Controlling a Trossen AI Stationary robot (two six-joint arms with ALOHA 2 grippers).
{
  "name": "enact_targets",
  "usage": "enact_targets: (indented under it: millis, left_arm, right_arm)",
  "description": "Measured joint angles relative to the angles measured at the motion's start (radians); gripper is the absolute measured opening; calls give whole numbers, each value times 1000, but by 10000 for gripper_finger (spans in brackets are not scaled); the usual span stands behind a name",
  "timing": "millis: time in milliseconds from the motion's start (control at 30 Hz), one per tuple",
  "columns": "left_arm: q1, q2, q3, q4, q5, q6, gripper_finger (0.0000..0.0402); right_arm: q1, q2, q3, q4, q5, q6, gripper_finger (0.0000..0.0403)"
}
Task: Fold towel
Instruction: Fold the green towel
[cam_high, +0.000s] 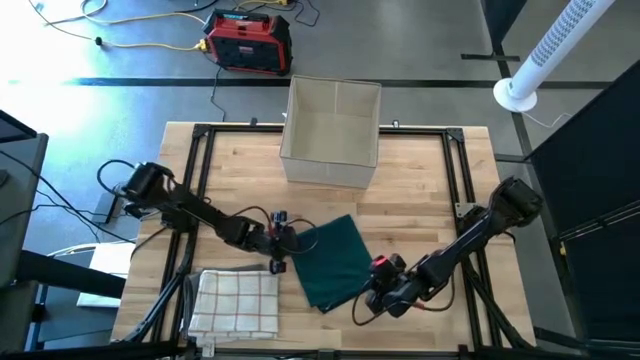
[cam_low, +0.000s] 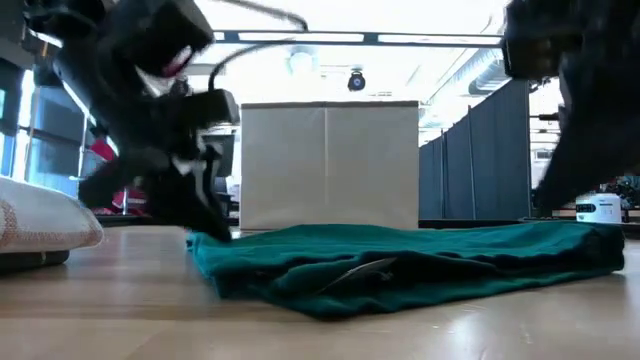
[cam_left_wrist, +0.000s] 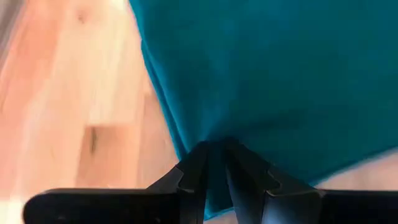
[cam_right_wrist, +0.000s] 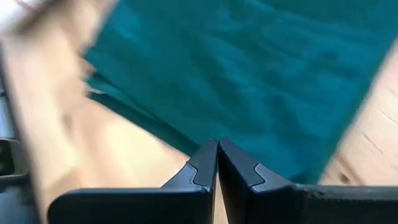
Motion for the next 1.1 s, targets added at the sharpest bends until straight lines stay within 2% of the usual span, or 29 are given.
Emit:
enact_targets:
  millis: [167, 400, 500, 567, 667, 800, 900, 1100]
  left_arm:
    - [-26, 46, 4, 15, 36, -86, 46]
    - [-172, 35, 0, 54, 132, -265, 46]
    - [-237, 37, -2, 120, 191, -295, 46]
    - [-270, 38, -3, 150, 182, -295, 46]
    - [-284, 30, 13, 130, 115, -298, 46]
    - [-263, -15, 57, 90, 68, -204, 46]
    - [-224, -74, 101, -22, 25, -79, 46]
    - [-56, -166, 152, -90, 174, 207, 46]
  right_arm:
    - [-8, 22, -1, -131, 17, 79, 0]
    - [-61, 22, 0, -308, 47, 114, 0]
    - [-92, 19, 0, -331, 110, 85, 0]
    - [-109, 18, 0, -324, 133, 46, 0]
    - [-122, 8, 2, -324, 136, -1, 0]
    - [-109, -16, 37, -327, 134, -23, 0]
    - [-76, -36, 76, -326, 134, -24, 0]
    - [23, -41, 154, -310, 138, -20, 0]
